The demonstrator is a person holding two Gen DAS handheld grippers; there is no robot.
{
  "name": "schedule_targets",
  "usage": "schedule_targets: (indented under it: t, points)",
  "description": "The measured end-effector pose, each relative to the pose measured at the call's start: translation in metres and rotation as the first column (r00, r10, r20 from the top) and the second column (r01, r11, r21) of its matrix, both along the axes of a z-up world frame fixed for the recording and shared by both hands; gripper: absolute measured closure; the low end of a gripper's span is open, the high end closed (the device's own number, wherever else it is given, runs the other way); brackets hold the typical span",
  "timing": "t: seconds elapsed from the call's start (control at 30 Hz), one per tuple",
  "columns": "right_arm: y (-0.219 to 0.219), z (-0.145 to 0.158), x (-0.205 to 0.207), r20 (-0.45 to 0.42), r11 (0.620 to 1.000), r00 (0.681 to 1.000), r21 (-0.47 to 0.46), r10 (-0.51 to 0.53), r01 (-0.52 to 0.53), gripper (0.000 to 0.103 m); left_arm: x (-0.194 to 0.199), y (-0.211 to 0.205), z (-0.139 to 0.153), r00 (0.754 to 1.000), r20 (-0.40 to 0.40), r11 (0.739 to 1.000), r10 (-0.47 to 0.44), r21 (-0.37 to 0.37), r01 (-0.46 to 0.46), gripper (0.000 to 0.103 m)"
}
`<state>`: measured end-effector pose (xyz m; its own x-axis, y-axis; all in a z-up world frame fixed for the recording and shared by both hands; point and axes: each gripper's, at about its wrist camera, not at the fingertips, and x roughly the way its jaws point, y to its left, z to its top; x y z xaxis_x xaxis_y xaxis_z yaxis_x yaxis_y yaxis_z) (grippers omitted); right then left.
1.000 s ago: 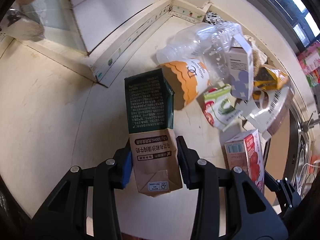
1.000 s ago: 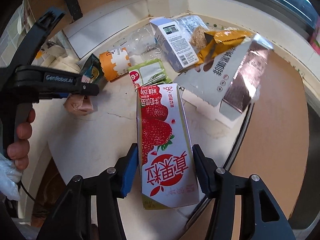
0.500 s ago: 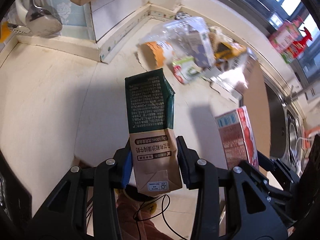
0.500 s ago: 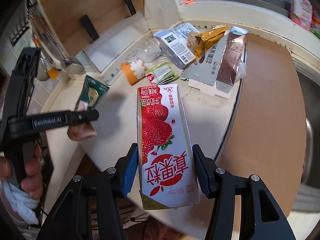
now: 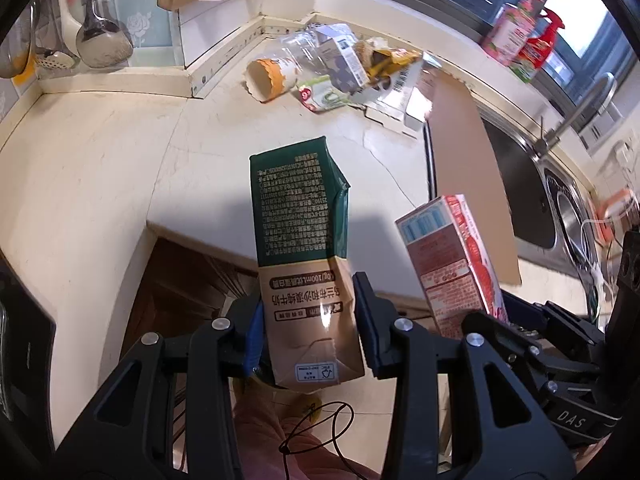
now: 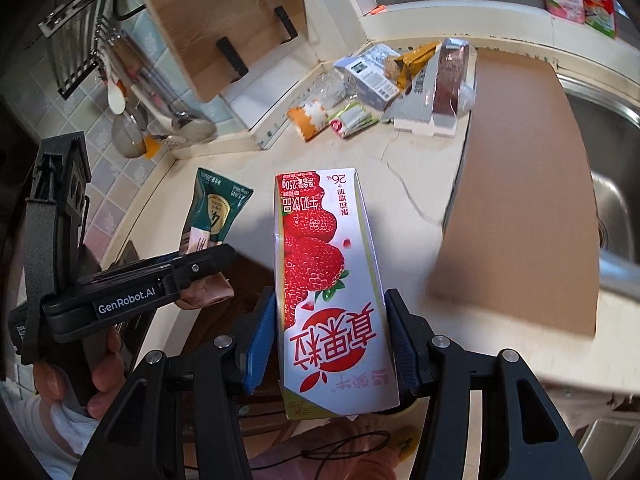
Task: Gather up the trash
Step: 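Carry both cartons down toward the black trash bin on the floor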
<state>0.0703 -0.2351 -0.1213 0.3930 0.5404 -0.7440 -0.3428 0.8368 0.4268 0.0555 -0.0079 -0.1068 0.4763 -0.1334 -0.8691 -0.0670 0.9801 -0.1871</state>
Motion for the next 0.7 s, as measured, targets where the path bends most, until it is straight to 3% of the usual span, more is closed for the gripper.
schedule_targets:
  t: [0.2, 0.3, 0.53, 0.7]
  points:
    - [-0.008, -0.019, -0.044, -0.031, 1.000, 0.999, 0.002, -0.025, 0.025, 0.050, -0.035, -0.012, -0.009, 0.997, 0.027, 0.995, -0.067, 0.081, 0.064, 0.067]
    - [-0.009, -0.033, -0.059, -0.064, 0.999, 0.997, 0.001, -0.035, 0.035, 0.050, -0.046, -0.013, -0.019, 0.996, 0.011, 0.993, -0.092, 0.081, 0.091, 0.067]
    - [-0.004, -0.073, -0.088, -0.154, 0.997, 0.986, -0.007, -0.072, 0.071, 0.050, -0.066, -0.005, -0.067, 0.987, -0.087, 0.987, -0.134, 0.081, 0.142, 0.067]
    - [0.002, -0.121, -0.100, -0.221, 0.992, 0.967, -0.035, -0.128, 0.123, 0.050, -0.075, -0.001, -0.115, 0.973, -0.162, 0.981, -0.164, 0.079, 0.178, 0.067]
